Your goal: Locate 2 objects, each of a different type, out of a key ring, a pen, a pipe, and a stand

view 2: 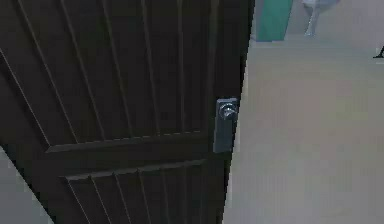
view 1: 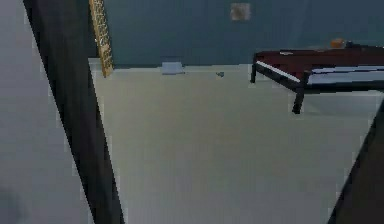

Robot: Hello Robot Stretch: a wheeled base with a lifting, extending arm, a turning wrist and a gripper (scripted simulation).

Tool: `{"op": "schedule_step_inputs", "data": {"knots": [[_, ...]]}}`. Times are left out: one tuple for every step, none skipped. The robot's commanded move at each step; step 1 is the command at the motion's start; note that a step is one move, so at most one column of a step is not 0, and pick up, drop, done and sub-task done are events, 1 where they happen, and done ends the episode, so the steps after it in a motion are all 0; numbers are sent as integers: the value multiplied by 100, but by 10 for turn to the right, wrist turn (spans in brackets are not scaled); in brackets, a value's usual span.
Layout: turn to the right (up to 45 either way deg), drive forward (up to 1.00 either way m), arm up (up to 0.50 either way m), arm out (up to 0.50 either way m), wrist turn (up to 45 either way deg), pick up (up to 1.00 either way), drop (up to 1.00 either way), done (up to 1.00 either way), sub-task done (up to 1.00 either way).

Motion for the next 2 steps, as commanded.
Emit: {"op": "schedule_step_inputs", "data": {"knots": [[-120, 0, 0, 0, 0, 0, 0, 0, 0], [0, 25, 0, 0, 0, 0, 0, 0, 0]]}}
